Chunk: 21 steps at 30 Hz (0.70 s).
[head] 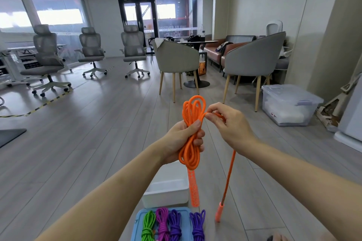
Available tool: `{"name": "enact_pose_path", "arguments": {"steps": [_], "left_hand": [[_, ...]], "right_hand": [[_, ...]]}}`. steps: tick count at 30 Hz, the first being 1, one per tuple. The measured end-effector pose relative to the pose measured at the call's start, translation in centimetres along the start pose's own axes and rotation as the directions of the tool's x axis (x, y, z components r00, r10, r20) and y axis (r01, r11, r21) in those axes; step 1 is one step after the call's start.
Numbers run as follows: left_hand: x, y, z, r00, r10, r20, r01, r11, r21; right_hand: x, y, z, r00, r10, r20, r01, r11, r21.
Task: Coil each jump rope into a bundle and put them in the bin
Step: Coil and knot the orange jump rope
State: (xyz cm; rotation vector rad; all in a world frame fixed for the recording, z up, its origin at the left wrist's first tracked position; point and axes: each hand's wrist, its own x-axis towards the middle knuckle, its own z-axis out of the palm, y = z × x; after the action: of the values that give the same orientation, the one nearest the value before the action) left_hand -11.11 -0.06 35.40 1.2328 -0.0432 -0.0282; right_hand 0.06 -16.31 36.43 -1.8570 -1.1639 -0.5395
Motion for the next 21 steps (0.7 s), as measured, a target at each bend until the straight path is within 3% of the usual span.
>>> {"name": "enact_pose_path", "arguments": {"steps": [4,6,9,11,14,17,19,21], "left_hand": [[-0.2,0.1,-0.1,1.0,-0.025,0.001,0.025,0.999,0.036],[-0.2,0.7,-0.1,1.0,0.019,-0.011,-0.018,0.999,0.032],[-0.4,2.2,-0.2,0.999,0.035,0.026,-0.038,0.992,0.121],[-0.9,2.8,-0.2,0.993,-0.067,0.093,0.041,0.966,0.256],[-1.7,2.0,0.4,0.934,-0.328,0.14,0.203,0.812,0.547],[-1.7,-1.0,1.3,0.862,-0.506,0.019,0.286,0.518,0.806],[-1.5,-3.2,1.8,0.841,-0.54,-0.032,0.279,0.382,0.881],[-1.1,-5.4,1.9,0.846,-0.524,-0.095,0.319,0.357,0.878]], "right_hand": [[0.1,0.7,-0.1,0.99,0.132,0.051,-0.132,0.991,0.0],[0.1,1.2,-0.5,0.954,0.207,0.216,-0.24,0.96,0.143],[-0.3,2.2,-1.1,0.769,0.277,0.577,-0.465,0.861,0.207],[-0.3,3.2,-1.5,0.672,0.318,0.669,-0.55,0.819,0.163],[-0.1,4.7,-2.1,0.583,0.353,0.732,-0.615,0.78,0.114],[-0.2,4.4,-1.4,0.483,0.358,0.799,-0.536,0.843,-0.053],[-0.2,3.3,-0.3,0.477,0.396,0.785,-0.491,0.86,-0.135],[-0.3,1.8,1.0,0.531,0.423,0.734,-0.475,0.866,-0.156]]}}
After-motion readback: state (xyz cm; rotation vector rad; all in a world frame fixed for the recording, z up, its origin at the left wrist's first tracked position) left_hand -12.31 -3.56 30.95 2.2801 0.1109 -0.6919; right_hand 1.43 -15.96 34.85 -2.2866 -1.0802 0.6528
